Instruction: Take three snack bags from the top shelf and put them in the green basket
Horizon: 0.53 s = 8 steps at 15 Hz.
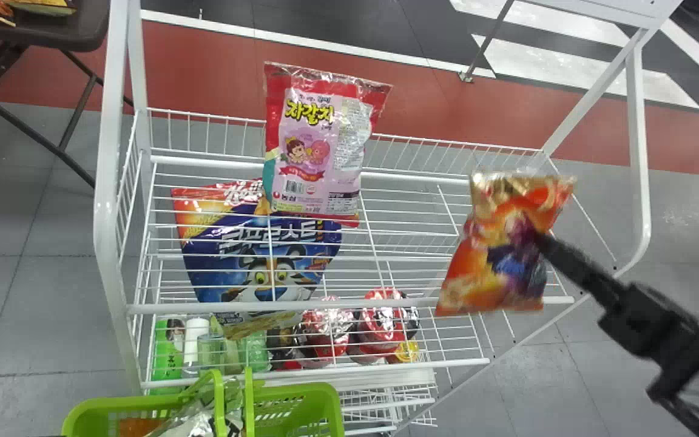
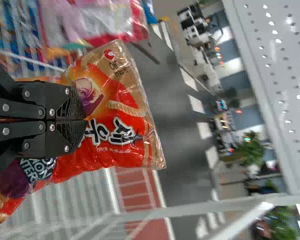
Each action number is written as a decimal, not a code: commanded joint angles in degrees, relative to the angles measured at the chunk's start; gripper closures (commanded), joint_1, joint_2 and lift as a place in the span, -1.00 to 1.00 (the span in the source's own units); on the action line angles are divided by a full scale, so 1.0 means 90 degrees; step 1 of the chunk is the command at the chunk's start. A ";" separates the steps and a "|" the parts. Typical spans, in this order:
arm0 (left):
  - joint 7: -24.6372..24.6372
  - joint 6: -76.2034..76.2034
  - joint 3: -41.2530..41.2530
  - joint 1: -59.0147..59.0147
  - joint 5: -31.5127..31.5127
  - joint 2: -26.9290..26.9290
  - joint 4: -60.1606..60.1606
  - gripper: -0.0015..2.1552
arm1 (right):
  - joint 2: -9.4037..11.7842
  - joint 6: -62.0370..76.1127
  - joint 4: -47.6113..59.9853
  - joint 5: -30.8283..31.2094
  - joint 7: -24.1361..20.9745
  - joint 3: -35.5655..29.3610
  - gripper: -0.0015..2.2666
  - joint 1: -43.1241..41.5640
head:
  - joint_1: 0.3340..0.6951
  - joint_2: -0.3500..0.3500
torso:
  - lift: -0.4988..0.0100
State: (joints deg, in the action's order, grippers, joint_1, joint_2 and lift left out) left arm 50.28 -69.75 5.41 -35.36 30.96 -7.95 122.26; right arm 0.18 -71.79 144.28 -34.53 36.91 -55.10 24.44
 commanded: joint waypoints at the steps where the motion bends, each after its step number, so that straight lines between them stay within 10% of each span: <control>1: -0.0020 0.0000 0.0063 -0.0026 -0.0002 0.0015 -0.0010 0.99 | -0.0026 -0.1960 0.0190 -0.0744 0.0420 -0.0724 0.91 0.0028 | 1.00 -1.00 | 0.79; 8: -0.0137 0.0000 0.0425 -0.0026 -0.0256 0.0054 0.0020 0.99 | -0.0026 -0.2032 -0.0435 -0.0929 0.1592 -0.0196 0.91 0.0810 | 1.00 -1.00 | 0.79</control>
State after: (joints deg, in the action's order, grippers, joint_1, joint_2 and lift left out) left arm 49.01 -69.75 9.15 -35.51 28.71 -7.48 122.34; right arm 0.17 -89.42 142.62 -42.98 51.18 -59.75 29.35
